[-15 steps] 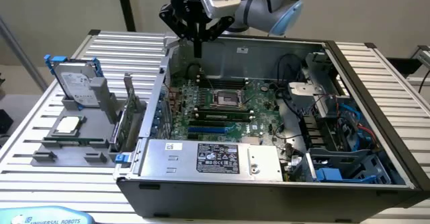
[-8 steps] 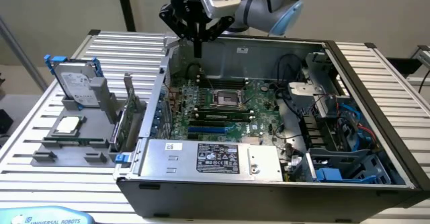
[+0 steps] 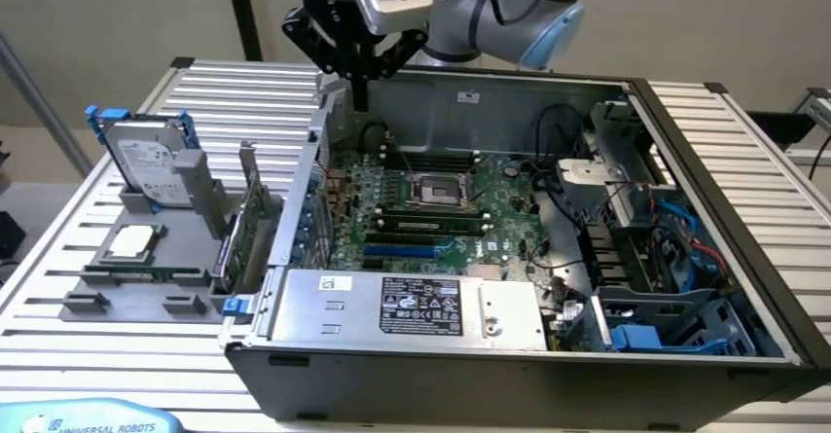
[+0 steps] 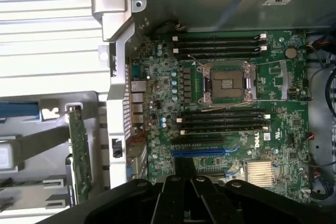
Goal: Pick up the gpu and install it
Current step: 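Reach for the gpu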
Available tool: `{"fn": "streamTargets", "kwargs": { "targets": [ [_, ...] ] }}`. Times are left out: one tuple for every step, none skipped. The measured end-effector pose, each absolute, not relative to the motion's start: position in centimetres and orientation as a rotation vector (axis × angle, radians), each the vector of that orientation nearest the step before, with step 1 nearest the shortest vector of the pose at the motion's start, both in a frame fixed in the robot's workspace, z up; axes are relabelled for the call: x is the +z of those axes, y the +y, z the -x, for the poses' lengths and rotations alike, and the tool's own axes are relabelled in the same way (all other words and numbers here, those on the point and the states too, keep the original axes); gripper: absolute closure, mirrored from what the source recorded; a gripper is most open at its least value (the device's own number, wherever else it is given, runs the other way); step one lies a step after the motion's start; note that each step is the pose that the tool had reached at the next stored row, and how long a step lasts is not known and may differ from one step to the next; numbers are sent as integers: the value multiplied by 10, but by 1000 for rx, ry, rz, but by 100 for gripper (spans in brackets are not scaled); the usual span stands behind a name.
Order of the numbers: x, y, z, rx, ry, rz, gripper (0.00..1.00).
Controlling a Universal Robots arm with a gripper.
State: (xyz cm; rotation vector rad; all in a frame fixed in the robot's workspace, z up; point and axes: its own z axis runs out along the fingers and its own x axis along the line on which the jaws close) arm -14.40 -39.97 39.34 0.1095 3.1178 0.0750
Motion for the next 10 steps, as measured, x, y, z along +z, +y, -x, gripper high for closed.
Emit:
{"fn": "streamTargets", "kwargs": {
  "targets": [
    [393,-400,149,75,3118,-110,89],
    [393,-400,153,75,3118,-110,89],
    [393,-401,158,75,3118,-110,89],
    [393,-401,162,75,3118,-109,89],
    [393,-402,167,75,3117,-110,89],
    [393,-402,171,75,3117,-110,89],
    [393,-403,176,75,3117,-110,89],
    [393,-404,180,75,3117,-109,89],
    [393,-405,185,75,3117,-109,89],
    [393,-406,190,75,3117,-110,89]
  ]
}}
